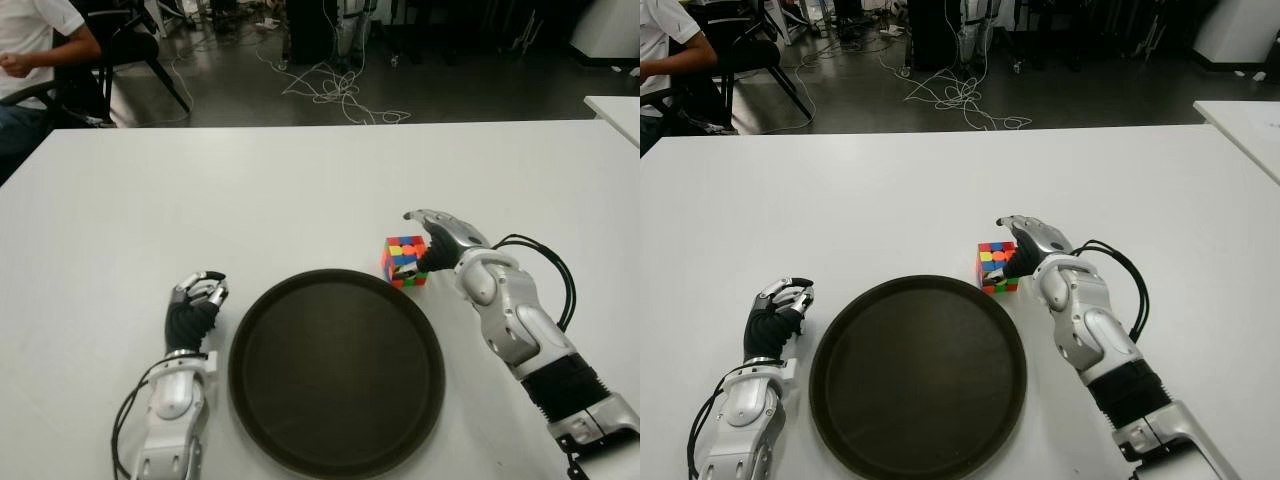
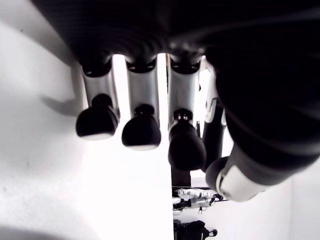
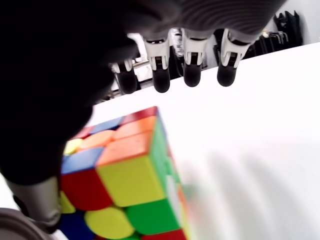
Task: Pick up the Rubik's Cube and put it in the plate
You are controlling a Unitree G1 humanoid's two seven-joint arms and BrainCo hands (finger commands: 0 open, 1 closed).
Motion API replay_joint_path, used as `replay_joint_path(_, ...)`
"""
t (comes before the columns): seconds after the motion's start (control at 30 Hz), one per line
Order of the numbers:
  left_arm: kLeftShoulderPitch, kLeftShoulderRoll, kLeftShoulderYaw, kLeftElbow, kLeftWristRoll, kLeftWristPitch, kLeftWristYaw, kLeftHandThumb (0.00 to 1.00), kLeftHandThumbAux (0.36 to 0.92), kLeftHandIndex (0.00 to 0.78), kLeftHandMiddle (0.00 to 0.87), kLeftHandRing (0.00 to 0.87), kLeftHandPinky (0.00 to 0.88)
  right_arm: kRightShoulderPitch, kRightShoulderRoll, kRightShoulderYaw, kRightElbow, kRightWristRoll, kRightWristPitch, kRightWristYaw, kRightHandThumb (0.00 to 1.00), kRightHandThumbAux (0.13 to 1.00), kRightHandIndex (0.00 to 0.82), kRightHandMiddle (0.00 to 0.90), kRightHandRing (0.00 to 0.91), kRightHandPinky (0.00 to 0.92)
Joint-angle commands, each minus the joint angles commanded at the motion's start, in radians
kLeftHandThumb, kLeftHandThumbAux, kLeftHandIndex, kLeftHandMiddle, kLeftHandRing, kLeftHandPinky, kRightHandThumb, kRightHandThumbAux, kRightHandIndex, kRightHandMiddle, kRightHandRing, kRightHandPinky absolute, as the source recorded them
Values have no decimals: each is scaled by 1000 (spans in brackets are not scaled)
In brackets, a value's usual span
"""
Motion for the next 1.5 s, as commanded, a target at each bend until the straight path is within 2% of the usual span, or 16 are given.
replay_joint_path(0.4, 3, -2, -1, 0, 5, -5, 6, 709, 706, 444, 806, 820, 811, 3, -6, -3, -9, 8, -3, 8, 0, 690, 0, 0, 0, 4)
replay_joint_path(0.6, 0, -3, 1, 10, 4, -16, 8, 709, 706, 444, 808, 821, 811, 6, -7, -7, -8, 12, -13, -6, 0, 688, 0, 0, 0, 28)
replay_joint_path(0.93, 1, 0, 1, 7, -5, -15, -1, 709, 705, 443, 812, 824, 816, 5, -7, -10, 11, 15, -28, -21, 0, 687, 0, 0, 0, 5)
replay_joint_path(1.5, 0, -2, 0, 7, -6, -17, -2, 710, 705, 444, 809, 822, 814, -1, -11, -1, -9, 7, 4, 16, 0, 682, 0, 0, 0, 3)
